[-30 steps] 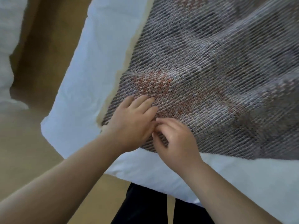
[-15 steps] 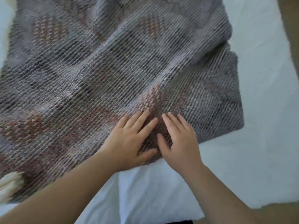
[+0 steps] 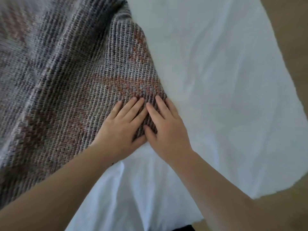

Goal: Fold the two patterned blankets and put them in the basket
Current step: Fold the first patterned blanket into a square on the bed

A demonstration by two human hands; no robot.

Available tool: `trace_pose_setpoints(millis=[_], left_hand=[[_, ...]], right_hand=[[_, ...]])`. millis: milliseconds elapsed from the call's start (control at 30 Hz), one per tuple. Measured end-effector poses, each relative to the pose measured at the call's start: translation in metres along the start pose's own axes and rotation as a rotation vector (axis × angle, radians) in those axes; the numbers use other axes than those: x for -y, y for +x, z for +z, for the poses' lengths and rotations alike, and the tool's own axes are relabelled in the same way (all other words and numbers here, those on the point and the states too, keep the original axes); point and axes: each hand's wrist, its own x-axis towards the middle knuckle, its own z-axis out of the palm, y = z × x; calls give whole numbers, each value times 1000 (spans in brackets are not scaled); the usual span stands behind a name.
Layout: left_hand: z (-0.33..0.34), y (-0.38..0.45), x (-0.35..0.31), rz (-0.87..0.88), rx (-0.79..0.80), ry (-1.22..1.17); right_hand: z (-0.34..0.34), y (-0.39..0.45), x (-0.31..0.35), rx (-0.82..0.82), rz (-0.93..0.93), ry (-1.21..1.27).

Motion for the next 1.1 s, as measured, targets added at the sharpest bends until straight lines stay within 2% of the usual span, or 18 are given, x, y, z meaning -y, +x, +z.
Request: trace_pose_setpoints(millis=[100,200,333,433,567,667,733,833,867,933,1000,1067,1100], left_hand=[[7,-1,1,12,-16,3],[12,2,6,38,-124,-43],[17,6,8,29,-264,-96],[17,8,6,-1,-291,-175],[11,2,-17,-12,-318,-431],[6,-5,-66,67,-264,-526],[6,-11,-97,138,-173,-598],[17,-29,-121,207,-58,-632],[21,-35,-124,228,-45,-631],[26,-46,-124,230,-1,-663],[24,-50,-118,193,0,-725],[14,-50,-100,96,-58,-809],[9,-47,-87,51,-103,-775]], right_hand=[[6,1,4,-5,16,64],[11,1,5,-70,8,49],[8,6,3,-58,163,101],[4,9,10,-85,116,127],[-20,-9,11,-118,73,-42],[-54,-44,-2,-123,176,-228],[-78,-69,-6,-8,270,-291],[-98,-90,0,495,446,-412],[-101,-92,3,571,455,-420],[-103,-87,9,615,424,-433],[-99,-76,15,607,351,-465],[-90,-61,16,439,221,-420],[-86,-52,17,335,153,-398]])
